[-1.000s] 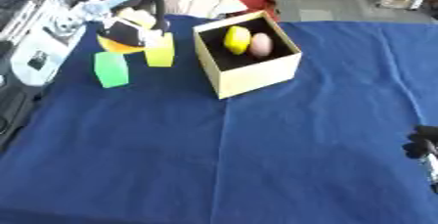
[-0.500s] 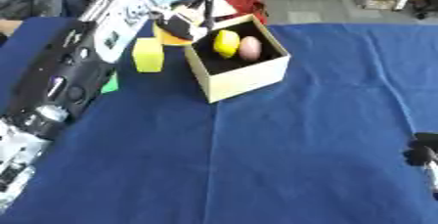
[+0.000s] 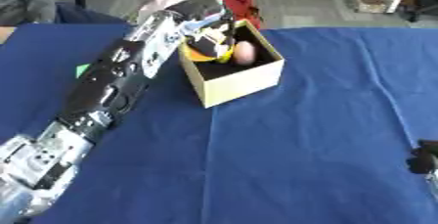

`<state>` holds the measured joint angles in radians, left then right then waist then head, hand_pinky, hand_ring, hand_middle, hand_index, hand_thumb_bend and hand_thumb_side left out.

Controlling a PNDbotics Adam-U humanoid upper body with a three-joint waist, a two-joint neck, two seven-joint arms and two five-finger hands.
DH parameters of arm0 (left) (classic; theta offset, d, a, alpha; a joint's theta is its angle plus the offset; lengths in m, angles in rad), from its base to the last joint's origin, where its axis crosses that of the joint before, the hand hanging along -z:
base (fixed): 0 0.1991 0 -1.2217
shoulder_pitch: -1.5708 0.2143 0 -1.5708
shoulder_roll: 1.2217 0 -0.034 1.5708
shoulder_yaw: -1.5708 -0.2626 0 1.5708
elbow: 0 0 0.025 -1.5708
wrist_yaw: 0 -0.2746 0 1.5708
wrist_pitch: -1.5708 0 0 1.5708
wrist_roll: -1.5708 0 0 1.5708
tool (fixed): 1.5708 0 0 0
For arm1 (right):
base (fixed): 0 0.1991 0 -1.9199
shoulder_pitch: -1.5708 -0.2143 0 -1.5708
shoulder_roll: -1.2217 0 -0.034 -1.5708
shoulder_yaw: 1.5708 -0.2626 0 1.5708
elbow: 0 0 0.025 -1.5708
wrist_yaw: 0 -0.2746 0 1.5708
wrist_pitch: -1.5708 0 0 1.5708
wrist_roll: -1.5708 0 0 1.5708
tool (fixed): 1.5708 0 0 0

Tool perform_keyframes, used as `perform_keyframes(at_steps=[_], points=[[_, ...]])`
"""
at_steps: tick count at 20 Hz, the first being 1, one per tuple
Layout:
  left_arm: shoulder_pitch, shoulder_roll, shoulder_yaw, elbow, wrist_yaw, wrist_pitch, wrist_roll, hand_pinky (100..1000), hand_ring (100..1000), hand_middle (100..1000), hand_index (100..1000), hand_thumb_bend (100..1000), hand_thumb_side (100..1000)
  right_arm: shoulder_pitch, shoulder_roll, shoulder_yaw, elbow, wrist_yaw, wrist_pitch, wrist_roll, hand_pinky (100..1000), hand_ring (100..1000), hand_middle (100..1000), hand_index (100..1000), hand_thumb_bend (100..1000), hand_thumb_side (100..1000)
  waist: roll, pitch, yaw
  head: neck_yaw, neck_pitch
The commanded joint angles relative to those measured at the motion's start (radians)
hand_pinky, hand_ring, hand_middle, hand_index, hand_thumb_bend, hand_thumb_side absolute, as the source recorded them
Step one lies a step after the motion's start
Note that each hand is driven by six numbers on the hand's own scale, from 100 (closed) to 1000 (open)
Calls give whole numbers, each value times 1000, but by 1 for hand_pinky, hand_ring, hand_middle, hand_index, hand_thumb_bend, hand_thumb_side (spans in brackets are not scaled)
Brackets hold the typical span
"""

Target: Pick up objects on the table and place them in the box.

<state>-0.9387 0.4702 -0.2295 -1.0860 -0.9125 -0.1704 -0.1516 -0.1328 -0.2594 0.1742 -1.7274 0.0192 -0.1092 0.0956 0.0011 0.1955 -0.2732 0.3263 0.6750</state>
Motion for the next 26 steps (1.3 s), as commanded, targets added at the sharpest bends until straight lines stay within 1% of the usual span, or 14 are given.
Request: perform_keyframes(at_steps=[1,2,3,4,5,6,8,11,14,17,18,20,23,26], points=[[-8,24,7,-27,42,7,87,742,645,654,839,100,287,-11,-11,-3,-11,-4,-2,2,654,655,639,763,100,416,-11,-9,4,-4,-16],[-5,30,9,-38,62,10,102,775,713,723,865,100,420,-11,-11,-4,-11,-3,-1,1,653,655,639,763,100,415,-11,-9,6,-5,-17],[-1,35,10,-51,84,14,115,786,738,748,876,100,474,-10,-11,-4,-11,-3,-1,1,653,655,639,763,100,415,-11,-9,9,-7,-18],[3,41,12,-65,107,18,126,800,777,796,898,100,582,-10,-12,-5,-11,-2,-1,0,653,655,639,763,100,414,-11,-9,11,-9,-18],[7,47,13,-79,130,22,134,801,781,801,900,100,594,-10,-12,-5,-10,-2,-1,0,653,655,639,763,100,414,-12,-9,14,-11,-18],[12,54,15,-95,152,27,142,812,812,835,916,100,672,-10,-13,-5,-10,-2,-1,0,653,655,639,763,100,413,-12,-9,17,-12,-19],[26,71,20,-130,201,37,157,818,832,855,923,100,719,-9,-14,-7,-10,0,-1,-1,653,655,639,763,100,411,-12,-9,21,-16,-20],[56,108,30,-197,269,50,166,818,831,848,915,100,703,-8,-16,-11,-9,2,-1,-5,653,655,639,763,100,412,-11,-8,28,-24,-20],[102,165,52,-287,337,70,161,814,809,813,898,100,618,-7,-19,-17,-9,5,-1,-10,653,655,639,763,100,413,-7,-6,38,-37,-21],[165,236,88,-381,392,100,133,812,802,805,894,100,571,-6,-23,-21,-9,9,-1,-14,653,655,639,763,100,414,-2,-5,52,-54,-23],[188,259,101,-410,415,109,121,813,803,806,894,100,535,-6,-24,-23,-9,10,0,-15,653,655,639,763,100,411,-2,-5,58,-58,-23],[241,306,130,-461,452,124,94,813,802,807,896,100,518,-6,-25,-25,-9,13,-1,-16,653,656,639,763,100,409,0,-5,69,-65,-24],[331,373,171,-509,467,146,51,816,809,816,903,100,470,-4,-27,-28,-9,16,-1,-18,653,655,639,763,100,407,1,-7,83,-73,-26],[414,413,202,-521,451,161,8,818,816,827,911,100,454,-1,-30,-30,-8,19,0,-20,653,655,639,763,100,406,2,-9,96,-78,-25]])
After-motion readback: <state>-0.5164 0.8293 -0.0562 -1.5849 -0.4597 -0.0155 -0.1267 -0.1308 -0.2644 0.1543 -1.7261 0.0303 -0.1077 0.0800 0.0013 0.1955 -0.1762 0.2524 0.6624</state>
